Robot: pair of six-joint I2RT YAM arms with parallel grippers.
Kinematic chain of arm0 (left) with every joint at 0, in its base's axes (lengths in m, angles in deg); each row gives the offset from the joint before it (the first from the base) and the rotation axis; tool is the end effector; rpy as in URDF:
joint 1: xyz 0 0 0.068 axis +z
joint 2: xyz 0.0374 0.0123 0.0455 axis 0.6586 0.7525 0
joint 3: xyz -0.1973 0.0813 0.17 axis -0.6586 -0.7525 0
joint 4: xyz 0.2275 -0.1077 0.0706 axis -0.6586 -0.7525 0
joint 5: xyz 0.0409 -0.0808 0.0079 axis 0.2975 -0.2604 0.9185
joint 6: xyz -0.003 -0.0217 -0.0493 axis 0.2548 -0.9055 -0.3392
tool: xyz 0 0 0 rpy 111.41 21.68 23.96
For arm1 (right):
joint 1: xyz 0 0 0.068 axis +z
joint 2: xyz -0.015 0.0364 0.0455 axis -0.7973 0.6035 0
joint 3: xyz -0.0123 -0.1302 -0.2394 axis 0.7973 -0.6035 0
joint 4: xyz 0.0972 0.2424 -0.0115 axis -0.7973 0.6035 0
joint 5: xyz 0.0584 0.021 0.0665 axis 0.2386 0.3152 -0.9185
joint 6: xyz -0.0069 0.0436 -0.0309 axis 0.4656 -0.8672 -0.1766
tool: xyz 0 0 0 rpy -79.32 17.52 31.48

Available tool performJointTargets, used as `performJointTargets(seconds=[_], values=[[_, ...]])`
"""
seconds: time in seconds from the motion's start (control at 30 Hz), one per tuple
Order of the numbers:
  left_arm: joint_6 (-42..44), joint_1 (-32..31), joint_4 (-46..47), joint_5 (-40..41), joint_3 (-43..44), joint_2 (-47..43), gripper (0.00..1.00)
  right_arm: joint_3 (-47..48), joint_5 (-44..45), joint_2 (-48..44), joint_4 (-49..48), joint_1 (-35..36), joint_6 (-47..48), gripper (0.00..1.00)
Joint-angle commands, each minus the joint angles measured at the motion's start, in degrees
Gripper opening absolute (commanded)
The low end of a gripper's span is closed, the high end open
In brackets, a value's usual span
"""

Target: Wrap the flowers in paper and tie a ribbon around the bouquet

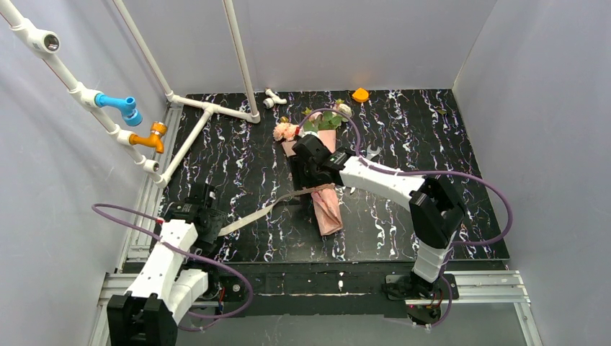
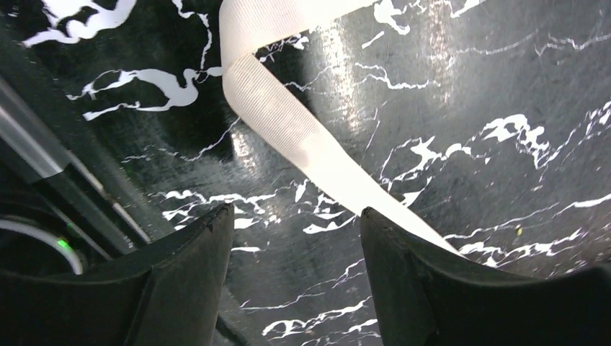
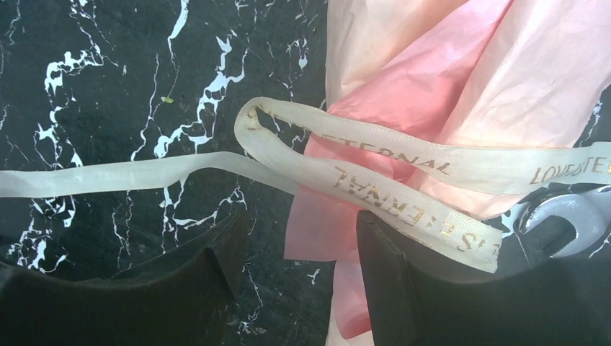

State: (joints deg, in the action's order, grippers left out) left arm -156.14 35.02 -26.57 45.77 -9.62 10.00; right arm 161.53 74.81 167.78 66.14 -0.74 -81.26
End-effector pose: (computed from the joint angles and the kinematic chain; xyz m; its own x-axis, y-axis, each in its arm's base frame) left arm 0.1405 -0.0060 0.1996 -0.2268 -0.9219 -0.3140 -0.9032 0.3197 -0.2864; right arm 0.2501 0.3104 0.2499 -0.7501 -0.1630 -0.6409 -0.3681 0.9080 0.1998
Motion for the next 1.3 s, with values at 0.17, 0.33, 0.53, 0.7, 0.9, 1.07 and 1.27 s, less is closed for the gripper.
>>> performJointTargets(seconds=[0.17,0.33,0.53,0.7,0.9,1.07,1.27], values=[[3.99,10.47,14.29,-7.21,-7.47,4.02,0.63,-1.53,-0.11,-5.17,-1.87,-0.11,-0.63,0.64],[5.44,11.75,16.01,-6.52,-7.94,6.61,0.41,-1.99,0.06,-7.13,-2.19,-0.17,-0.66,0.64],[9.09,12.33,23.62,-9.96,-12.16,4.07,0.0,-1.47,0.24,-8.37,-2.4,-0.28,-0.64,0.65],[17.2,11.95,22.6,-17.92,-9.44,-0.21,0.0,-1.32,2.0,-9.09,-2.88,-0.75,-0.52,0.64],[27.38,8.28,14.37,-26.6,-0.75,0.08,0.0,-0.55,5.9,-10.43,-4.5,-3.11,1.23,0.65],[35.12,-0.12,6.13,-31.6,9.2,2.98,0.0,-0.76,7.21,-10.92,-4.73,-6.81,2.77,0.66],[39.45,-7.01,-0.89,-42.78,21.26,3.04,0.0,-2.01,7.46,-11.75,-4.25,-10.3,3.19,0.65]])
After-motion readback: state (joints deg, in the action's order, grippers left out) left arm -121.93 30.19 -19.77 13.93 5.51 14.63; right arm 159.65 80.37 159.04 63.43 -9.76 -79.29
